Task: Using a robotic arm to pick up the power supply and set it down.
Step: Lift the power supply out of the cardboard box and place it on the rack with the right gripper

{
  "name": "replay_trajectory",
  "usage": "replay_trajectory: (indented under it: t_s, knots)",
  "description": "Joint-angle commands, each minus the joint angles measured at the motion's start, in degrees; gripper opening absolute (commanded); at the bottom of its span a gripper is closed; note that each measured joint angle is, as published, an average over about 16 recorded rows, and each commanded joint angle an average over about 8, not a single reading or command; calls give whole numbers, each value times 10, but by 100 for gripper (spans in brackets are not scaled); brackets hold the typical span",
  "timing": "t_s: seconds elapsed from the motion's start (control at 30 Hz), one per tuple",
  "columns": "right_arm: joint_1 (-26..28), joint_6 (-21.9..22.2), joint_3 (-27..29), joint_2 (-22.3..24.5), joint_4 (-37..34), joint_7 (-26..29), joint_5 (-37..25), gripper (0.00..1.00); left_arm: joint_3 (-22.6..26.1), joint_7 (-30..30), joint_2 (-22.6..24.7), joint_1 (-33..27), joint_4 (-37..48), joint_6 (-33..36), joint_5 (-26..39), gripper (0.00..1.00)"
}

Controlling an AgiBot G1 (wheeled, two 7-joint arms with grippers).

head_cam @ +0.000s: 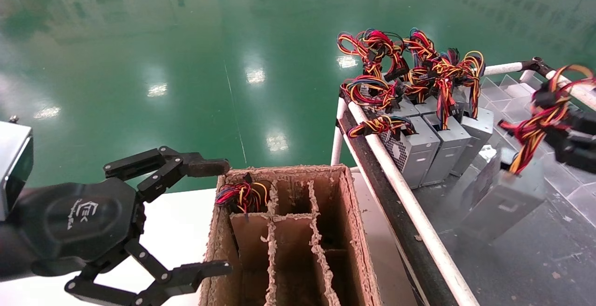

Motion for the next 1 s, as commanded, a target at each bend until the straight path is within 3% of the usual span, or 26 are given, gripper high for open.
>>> replay_trajectory:
  t_s: [0.03, 0.83, 0.9, 1.0]
  knots:
    - [-10, 3, -4, -3, -2, -9, -2, 0, 0, 0, 0, 0, 0, 0, 0, 100]
    - [47, 59, -43, -120, -34, -10, -53, 1, 0, 0, 0, 0, 0, 0, 0, 100]
    - [54, 62, -47, -125, -42, -12, -59, 19, 0, 0, 0, 0, 0, 0, 0, 100]
    - [64, 63, -50, -130, -55, -13, -66, 57, 0, 0, 0, 0, 0, 0, 0, 100]
